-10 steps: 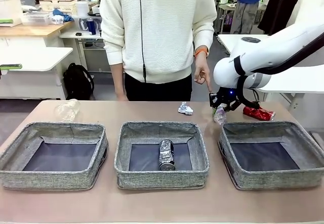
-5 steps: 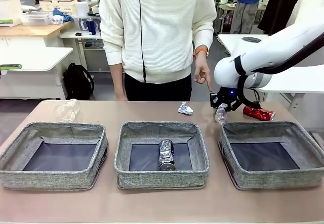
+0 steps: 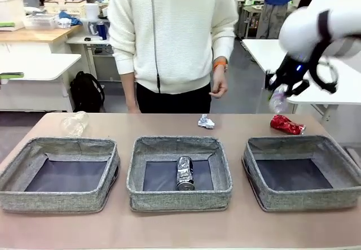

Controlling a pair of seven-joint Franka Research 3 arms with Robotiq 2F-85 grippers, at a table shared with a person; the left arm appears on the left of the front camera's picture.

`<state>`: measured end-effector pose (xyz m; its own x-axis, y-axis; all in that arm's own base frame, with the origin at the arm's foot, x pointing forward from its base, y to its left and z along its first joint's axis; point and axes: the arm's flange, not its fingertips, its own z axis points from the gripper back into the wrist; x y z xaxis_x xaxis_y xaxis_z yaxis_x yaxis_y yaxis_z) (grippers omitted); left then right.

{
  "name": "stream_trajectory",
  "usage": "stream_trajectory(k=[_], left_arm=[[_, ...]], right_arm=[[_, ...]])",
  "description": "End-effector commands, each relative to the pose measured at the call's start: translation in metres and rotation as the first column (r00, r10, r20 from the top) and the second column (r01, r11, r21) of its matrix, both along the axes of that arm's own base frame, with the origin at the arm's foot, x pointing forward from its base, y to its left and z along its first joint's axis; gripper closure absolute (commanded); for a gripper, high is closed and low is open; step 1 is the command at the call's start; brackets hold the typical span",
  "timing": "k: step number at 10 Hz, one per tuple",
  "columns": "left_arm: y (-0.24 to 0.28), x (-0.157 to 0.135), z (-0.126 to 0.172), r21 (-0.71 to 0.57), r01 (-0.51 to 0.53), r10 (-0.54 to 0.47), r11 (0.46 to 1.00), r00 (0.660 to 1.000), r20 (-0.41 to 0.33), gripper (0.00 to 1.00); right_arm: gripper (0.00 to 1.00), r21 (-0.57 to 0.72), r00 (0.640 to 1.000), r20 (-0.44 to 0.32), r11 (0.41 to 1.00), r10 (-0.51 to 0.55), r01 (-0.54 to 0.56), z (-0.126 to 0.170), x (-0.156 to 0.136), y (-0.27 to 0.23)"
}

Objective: Sort the waste into the appropriate baskets.
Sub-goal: Pick up the waste item pointed out by the person.

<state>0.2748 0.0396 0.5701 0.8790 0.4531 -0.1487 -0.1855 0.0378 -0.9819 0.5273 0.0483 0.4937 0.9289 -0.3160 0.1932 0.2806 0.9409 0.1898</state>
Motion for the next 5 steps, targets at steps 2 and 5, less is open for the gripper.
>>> stream_trajectory(k=[2,5], left_arm=[[0.001,0.000,0.001,-0.011,0.009,-0.008,1.000,1.000,0.018,0.00],[0.001,0.000,0.001,-0.011,0.009,-0.008,1.000,1.000,0.018,0.00]], right_arm=[[0.58,0.039,0.949,-0.198,0.970,0.244,-0.241,0.038,-0.152,0.041],[0.58,0.005,0.966,-0.180,0.982,0.185,-0.188,0.043,-0.163,0.042]])
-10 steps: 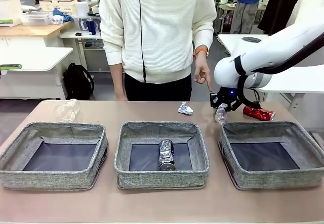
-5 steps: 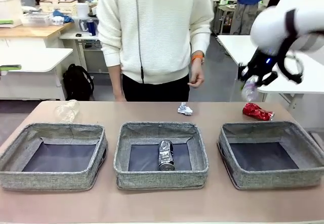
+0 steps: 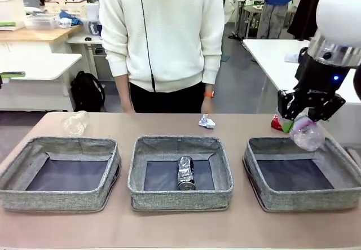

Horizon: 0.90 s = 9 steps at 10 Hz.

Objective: Sort the waste into the appropriate baskets.
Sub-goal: Pick up the waste item pointed out by the person.

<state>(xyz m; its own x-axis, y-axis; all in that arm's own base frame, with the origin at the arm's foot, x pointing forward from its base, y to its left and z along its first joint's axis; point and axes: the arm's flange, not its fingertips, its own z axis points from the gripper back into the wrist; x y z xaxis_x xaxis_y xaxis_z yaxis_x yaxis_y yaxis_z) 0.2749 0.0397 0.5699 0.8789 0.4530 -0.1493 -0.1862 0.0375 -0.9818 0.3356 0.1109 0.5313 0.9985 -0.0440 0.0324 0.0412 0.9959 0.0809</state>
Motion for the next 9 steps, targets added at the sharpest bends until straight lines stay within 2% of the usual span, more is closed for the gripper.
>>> stream_trajectory(k=[1,2,3,4,5,6,7,8,9], left_arm=[[0.001,0.000,0.001,-0.011,0.009,-0.008,1.000,1.000,0.018,0.00],[0.001,0.000,0.001,-0.011,0.009,-0.008,1.000,1.000,0.018,0.00],[0.001,0.000,0.001,-0.011,0.009,-0.008,1.000,1.000,0.018,0.00],[0.001,0.000,0.001,-0.011,0.009,-0.008,1.000,1.000,0.018,0.00],[0.001,0.000,0.001,-0.011,0.009,-0.008,1.000,1.000,0.018,0.00],[0.001,0.000,0.001,-0.011,0.009,-0.008,1.000,1.000,0.018,0.00],[0.001,0.000,0.001,-0.011,0.009,-0.008,1.000,1.000,0.018,0.00],[0.001,0.000,0.001,-0.011,0.009,-0.008,1.000,1.000,0.018,0.00],[0.001,0.000,0.001,-0.011,0.009,-0.008,1.000,1.000,0.018,0.00]], right_arm=[[0.58,0.060,0.996,-0.009,0.994,-0.087,0.087,0.006,0.029,-0.021],[0.58,0.060,0.996,-0.009,0.994,-0.087,0.087,0.006,0.029,-0.021],[0.58,0.013,1.000,-0.004,1.000,-0.027,0.027,0.000,0.008,-0.009],[0.58,-0.066,0.999,0.043,0.997,0.032,-0.030,0.036,0.020,0.057],[0.58,-0.070,0.995,0.055,0.994,0.083,-0.079,0.077,0.020,0.104],[0.58,-0.077,0.997,0.070,0.996,0.041,-0.035,0.114,0.012,0.153],[0.58,-0.035,0.999,0.043,0.999,-0.033,0.035,0.144,0.000,0.203],[0.58,-0.004,1.000,-0.006,1.000,0.005,-0.005,0.167,-0.019,0.242],[0.58,0.049,0.999,-0.041,0.999,-0.017,0.019,0.186,-0.032,0.263]])
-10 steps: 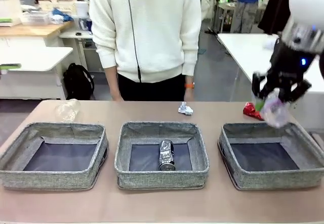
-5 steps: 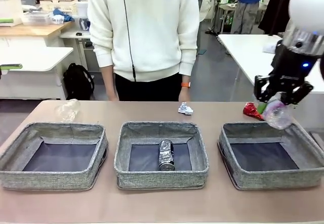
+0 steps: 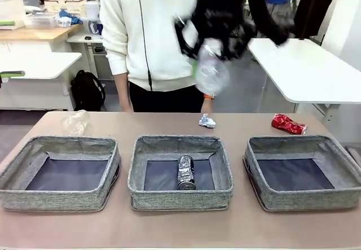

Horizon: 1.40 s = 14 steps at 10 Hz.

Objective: Sort the waste into the appropriate baskets.
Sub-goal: Pick up the waste item pointed out by the person.

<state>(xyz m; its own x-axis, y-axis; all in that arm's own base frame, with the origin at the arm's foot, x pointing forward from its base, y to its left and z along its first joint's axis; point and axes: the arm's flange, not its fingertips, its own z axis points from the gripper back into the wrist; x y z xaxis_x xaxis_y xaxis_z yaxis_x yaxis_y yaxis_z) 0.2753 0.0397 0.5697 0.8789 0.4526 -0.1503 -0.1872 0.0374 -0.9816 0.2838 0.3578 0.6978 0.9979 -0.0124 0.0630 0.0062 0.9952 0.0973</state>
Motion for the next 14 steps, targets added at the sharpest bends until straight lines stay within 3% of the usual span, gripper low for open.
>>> stream_trajectory(k=[1,3,7,14], left_arm=[[0.001,0.000,0.001,-0.011,0.008,-0.008,1.000,1.000,0.019,0.00],[0.001,0.000,0.001,-0.011,0.008,-0.008,1.000,1.000,0.019,0.00],[0.001,0.000,0.001,-0.011,0.008,-0.008,1.000,1.000,0.019,0.00],[0.001,0.000,0.001,-0.011,0.008,-0.008,1.000,1.000,0.019,0.00]], right_arm=[[0.58,0.056,0.997,-0.035,0.996,-0.069,0.071,0.033,0.012,0.024],[0.58,0.119,0.997,0.025,0.991,-0.067,0.064,0.054,0.001,0.031],[0.58,0.188,0.997,0.024,0.980,-0.069,0.064,0.059,0.006,0.027],[0.58,0.165,0.998,0.041,0.985,-0.056,0.048,0.062,0.013,0.022]])
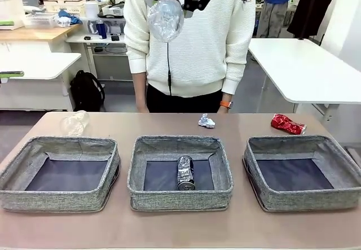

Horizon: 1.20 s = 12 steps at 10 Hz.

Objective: Sort the waste into the appropriate baskets.
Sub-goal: Pick up the waste item pointed out by the person, then place the picked waste into the Fabric basket indicated by the person.

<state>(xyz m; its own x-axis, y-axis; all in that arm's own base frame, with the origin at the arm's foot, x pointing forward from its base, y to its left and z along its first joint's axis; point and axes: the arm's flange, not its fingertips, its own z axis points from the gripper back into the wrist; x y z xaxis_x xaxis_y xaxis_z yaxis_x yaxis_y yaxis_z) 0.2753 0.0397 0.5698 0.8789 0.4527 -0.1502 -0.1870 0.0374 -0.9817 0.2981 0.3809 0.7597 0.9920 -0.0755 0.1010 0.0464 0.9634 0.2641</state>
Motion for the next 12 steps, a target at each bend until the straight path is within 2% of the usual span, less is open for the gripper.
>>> stream_trajectory(k=[1,12], left_arm=[[0.0009,-0.0004,0.0012,-0.011,0.008,-0.008,1.000,1.000,0.019,0.00],[0.0009,-0.0004,0.0012,-0.011,0.008,-0.008,1.000,1.000,0.019,0.00]], right_arm=[[0.58,-0.004,1.000,-0.001,1.000,-0.003,0.003,0.0005,-0.0014,-0.0007],[0.58,-0.004,1.000,-0.001,1.000,-0.003,0.003,0.0005,-0.0014,-0.0007]])
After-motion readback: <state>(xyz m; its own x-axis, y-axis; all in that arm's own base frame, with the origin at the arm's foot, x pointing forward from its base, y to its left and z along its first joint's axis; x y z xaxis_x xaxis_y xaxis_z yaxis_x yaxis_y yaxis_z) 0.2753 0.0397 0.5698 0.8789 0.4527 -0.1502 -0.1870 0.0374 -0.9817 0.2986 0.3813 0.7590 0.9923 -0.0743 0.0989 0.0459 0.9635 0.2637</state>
